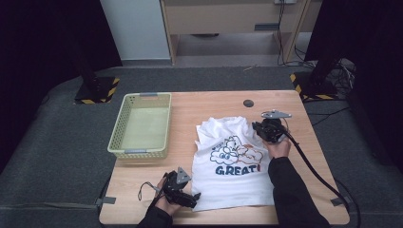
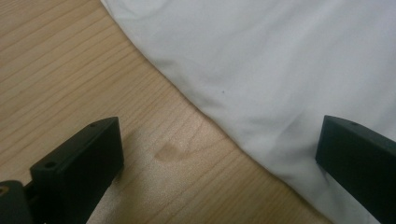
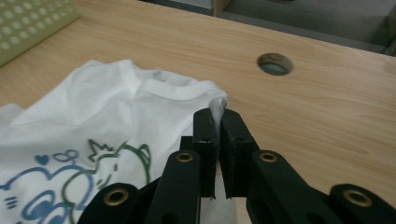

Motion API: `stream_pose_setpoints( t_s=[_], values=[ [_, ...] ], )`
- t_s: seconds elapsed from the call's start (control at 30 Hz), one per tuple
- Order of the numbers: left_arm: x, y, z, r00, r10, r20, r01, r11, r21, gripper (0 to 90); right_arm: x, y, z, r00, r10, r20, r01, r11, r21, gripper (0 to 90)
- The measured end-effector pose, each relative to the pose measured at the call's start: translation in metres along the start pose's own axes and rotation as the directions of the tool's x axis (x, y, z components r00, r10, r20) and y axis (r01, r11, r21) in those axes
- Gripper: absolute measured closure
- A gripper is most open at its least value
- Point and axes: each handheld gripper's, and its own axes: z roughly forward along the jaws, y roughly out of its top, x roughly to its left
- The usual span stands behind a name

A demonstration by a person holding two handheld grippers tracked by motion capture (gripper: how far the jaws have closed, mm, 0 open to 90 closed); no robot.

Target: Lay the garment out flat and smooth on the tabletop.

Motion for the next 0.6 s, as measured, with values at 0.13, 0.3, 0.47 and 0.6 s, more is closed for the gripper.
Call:
stream_pose_setpoints(
  t_s=[0.13, 0.3, 0.47, 0.6],
  values=[
    [0.0, 0.0, 0.0, 1.0, -0.001, 0.0, 0.001, 1.0, 0.0, 0.2, -0.018, -0.003, -0.003, 0.9975, 0.035, 0.062, -0.036, 0.999, 0.012, 85.5],
    [0.0, 0.0, 0.0, 1.0, 0.0, 0.0, 0.0, 1.0, 0.0, 0.2, -0.038, -0.009, -0.002, 0.9887, 0.073, 0.131, -0.078, 0.996, 0.035, 85.5],
    [0.0, 0.0, 0.0, 1.0, 0.002, 0.001, -0.002, 1.0, 0.001, 0.2, -0.052, -0.015, 0.004, 0.9713, 0.105, 0.213, -0.12, 0.991, 0.056, 85.5],
    [0.0, 0.0, -0.001, 1.0, 0.003, 0.003, -0.003, 1.0, 0.002, 0.2, -0.063, -0.017, 0.006, 0.9509, 0.141, 0.275, -0.162, 0.985, 0.055, 85.5]
  ],
)
